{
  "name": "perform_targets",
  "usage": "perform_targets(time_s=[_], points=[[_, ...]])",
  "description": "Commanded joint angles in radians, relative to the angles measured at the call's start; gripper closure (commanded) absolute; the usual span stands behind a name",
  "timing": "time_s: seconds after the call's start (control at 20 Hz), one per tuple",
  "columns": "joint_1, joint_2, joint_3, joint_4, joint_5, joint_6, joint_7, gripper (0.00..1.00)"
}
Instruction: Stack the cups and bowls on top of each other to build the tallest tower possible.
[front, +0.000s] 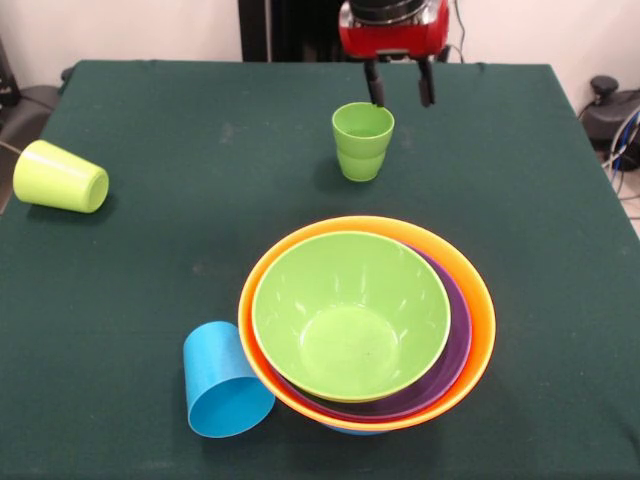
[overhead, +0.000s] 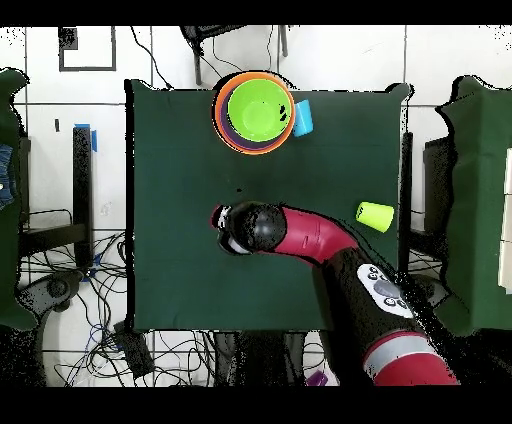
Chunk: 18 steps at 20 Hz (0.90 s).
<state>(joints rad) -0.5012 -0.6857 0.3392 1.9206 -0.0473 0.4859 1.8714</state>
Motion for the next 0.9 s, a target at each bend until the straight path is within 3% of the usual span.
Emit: perform_targets(time_s=[0.05, 0.4, 0.8, 0.85, 0.9], points=[[0.013, 0.13, -0.037, 0.01, -0.115, -0.114, 0.031, 0.0], [0.019, 0.186, -0.052, -0.047, -0.16, -0.107, 0.014, 0.0], [-0.019, 0.238, -0.027, -0.072, -0.178, -0.114, 0.006, 0.0], [-0.02, 0.239, -0.025, -0.074, -0.183, -0.108, 0.01, 1.0], [-0.02, 0.238, -0.023, -0.073, -0.184, -0.108, 0.008, 1.0]])
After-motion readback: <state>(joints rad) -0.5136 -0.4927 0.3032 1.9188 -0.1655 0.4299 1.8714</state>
